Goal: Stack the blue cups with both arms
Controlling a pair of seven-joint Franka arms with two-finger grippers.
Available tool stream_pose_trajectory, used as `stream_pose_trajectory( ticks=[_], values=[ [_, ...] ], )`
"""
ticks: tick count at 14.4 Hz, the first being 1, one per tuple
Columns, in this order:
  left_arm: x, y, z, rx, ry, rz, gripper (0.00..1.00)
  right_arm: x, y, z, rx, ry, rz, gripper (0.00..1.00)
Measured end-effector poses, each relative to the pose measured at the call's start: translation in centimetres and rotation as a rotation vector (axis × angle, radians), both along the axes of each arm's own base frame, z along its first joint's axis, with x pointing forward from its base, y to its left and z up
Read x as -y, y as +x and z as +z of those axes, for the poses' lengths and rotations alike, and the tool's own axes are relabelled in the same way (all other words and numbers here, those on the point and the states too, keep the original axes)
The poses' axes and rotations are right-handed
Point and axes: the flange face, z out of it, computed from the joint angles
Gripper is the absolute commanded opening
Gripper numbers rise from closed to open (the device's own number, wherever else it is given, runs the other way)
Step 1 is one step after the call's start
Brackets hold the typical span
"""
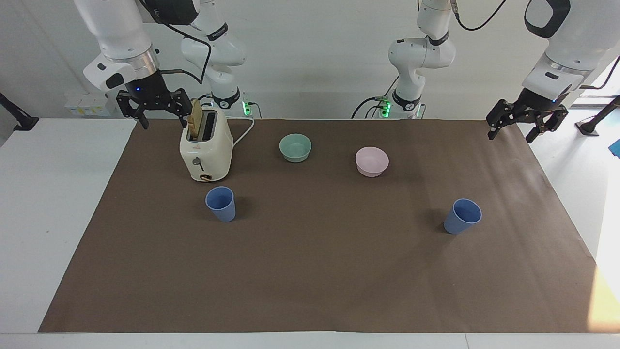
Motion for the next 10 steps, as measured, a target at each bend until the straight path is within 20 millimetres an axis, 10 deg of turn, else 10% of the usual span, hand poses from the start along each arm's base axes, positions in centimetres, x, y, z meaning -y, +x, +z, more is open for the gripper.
stream_pose_trajectory(
  ticks=[10],
  values=[
    [-1.8, 1.4, -8.8, 0.017, 0.012, -0.046, 1.0, 0.3, 0.2, 0.1, 0.015, 0.006, -0.006, 1.0]
  ],
)
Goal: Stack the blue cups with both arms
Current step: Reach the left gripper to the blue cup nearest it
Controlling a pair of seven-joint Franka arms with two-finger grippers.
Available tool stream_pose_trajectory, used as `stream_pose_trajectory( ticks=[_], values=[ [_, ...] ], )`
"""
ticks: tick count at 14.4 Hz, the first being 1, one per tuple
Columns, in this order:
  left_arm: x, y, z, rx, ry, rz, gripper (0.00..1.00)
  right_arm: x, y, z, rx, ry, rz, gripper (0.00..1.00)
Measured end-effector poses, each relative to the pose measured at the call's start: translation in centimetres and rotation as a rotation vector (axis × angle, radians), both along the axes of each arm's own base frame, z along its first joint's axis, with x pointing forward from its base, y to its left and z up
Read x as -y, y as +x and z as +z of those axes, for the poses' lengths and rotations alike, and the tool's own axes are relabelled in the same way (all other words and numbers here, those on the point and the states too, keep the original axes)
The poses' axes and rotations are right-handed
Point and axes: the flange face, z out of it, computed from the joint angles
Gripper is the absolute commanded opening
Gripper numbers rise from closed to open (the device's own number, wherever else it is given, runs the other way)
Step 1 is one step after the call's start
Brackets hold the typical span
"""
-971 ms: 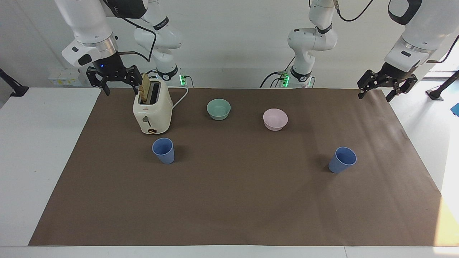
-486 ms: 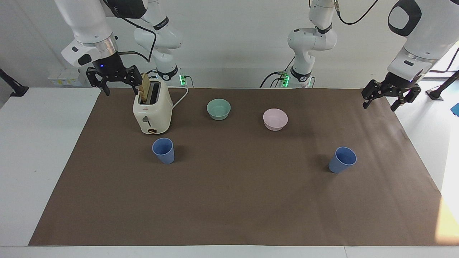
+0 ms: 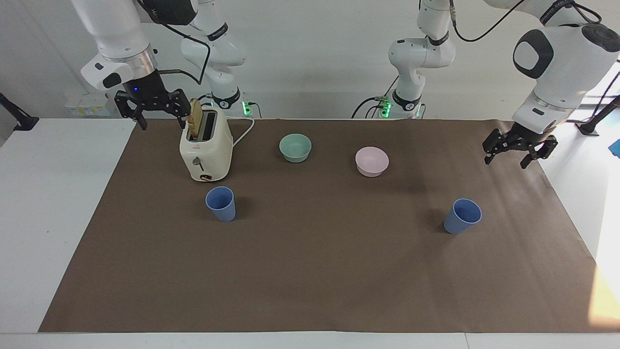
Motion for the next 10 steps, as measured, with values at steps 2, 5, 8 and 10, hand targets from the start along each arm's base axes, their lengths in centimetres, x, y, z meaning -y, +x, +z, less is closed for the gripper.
stream_pose_trajectory(
  ticks=[2, 5, 8, 10],
  values=[
    [0.0, 0.5, -1.8, 0.006, 0.003, 0.0, 1.0, 0.0, 0.0, 0.0, 0.0, 0.0, 0.0, 1.0],
    [0.0, 1.4, -4.4, 0.007, 0.009, 0.001, 1.0, 0.0, 0.0, 0.0, 0.0, 0.0, 0.0, 1.0],
    [0.2, 2.3, -7.1, 0.003, -0.002, 0.009, 1.0, 0.0, 0.0, 0.0, 0.0, 0.0, 0.0, 1.0],
    [0.5, 3.2, -8.9, 0.014, -0.035, 0.027, 1.0, 0.0, 0.1, 0.1, 0.01, 0.0, 0.0, 1.0]
  ],
)
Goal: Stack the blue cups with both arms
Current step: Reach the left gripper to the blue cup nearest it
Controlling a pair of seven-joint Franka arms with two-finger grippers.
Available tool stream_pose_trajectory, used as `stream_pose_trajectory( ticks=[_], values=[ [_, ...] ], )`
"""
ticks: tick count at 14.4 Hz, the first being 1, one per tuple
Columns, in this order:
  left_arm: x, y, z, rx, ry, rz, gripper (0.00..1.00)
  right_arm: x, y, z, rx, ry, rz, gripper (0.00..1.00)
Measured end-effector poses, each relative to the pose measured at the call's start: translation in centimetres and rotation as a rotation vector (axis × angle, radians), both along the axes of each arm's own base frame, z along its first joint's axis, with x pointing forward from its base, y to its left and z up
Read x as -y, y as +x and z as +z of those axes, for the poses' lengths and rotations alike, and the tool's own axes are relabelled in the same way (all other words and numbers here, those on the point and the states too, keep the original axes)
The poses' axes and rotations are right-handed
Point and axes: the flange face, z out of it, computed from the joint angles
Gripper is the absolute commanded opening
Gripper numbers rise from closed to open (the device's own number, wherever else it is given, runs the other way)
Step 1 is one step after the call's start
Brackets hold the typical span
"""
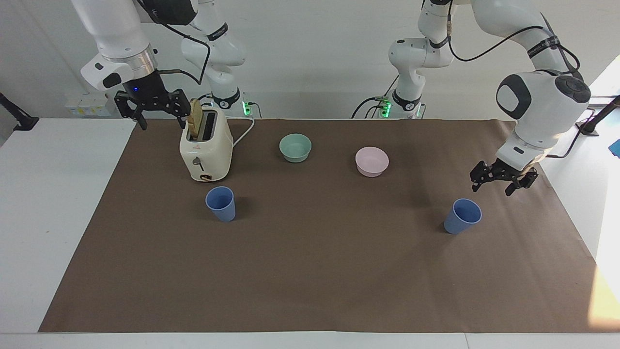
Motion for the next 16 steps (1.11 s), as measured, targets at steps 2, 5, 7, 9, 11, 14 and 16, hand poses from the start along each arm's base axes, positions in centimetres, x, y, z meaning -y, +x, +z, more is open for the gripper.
stream_pose_trajectory(
  ticks=[2, 5, 7, 9, 11, 14, 16],
  values=[
    [0.0, 0.7, -1.6, 0.011, -0.006, 0.01, 1.0, 0.0, 0.1, 0.0, 0.006, 0.0, 0.0, 1.0],
    [-0.1, 1.9, -3.0, 0.064, -0.015, 0.03, 1.0, 0.0, 0.1, 0.0, 0.005, 0.0, 0.0, 1.0],
    [-0.3, 2.5, -4.3, 0.078, -0.023, 0.045, 1.0, 0.0, 0.1, 0.0, 0.005, 0.0, 0.0, 1.0],
    [-0.8, 2.5, -5.8, 0.056, -0.022, 0.054, 1.0, 0.0, 0.1, 0.0, 0.005, 0.0, 0.0, 1.0],
    [-1.0, 2.1, -7.1, 0.03, -0.022, 0.059, 0.84, 0.0, 0.1, 0.0, 0.005, 0.0, 0.0, 1.0],
    [-0.8, 1.6, -8.1, 0.009, -0.024, 0.057, 0.21, 0.0, 0.1, 0.0, 0.005, 0.0, 0.0, 1.0],
    [-0.7, 1.6, -7.9, 0.011, -0.025, 0.054, 0.0, 0.0, 0.1, 0.0, 0.005, 0.0, 0.0, 1.0]
  ],
)
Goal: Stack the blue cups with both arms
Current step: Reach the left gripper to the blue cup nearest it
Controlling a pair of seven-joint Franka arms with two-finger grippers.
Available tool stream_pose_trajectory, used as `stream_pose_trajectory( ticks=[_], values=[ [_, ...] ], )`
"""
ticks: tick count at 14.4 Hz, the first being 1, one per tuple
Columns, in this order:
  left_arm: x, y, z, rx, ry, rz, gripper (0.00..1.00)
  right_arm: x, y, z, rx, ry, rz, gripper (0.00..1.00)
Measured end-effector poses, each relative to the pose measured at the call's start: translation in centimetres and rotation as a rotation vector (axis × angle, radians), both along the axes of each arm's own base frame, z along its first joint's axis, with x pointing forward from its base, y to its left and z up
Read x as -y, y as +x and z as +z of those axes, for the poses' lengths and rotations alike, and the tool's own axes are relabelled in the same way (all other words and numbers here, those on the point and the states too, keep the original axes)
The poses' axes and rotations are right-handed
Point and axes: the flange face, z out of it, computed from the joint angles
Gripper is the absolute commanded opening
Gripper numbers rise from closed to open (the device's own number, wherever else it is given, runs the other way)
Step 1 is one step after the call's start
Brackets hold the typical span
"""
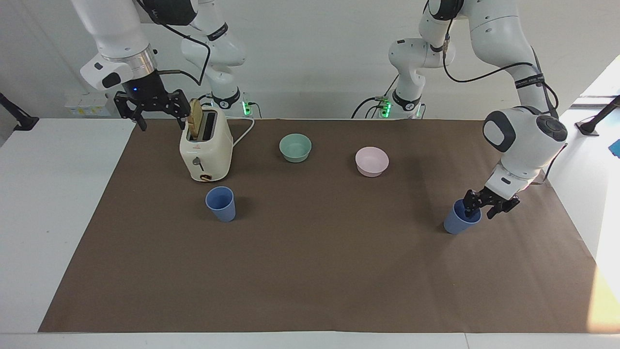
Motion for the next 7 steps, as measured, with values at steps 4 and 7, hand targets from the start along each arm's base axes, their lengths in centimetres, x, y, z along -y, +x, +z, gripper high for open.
stream_pose_trajectory(
  ticks=[4, 7],
  values=[
    [0.7, -0.2, 1.8, -0.005, -0.012, -0.012, 0.0, 0.0, 0.0, 0.0, 0.0, 0.0, 0.0, 1.0],
    [3.3, -0.7, 4.9, -0.009, -0.033, -0.008, 0.0, 0.0, 0.0, 0.0, 0.0, 0.0, 0.0, 1.0]
  ],
)
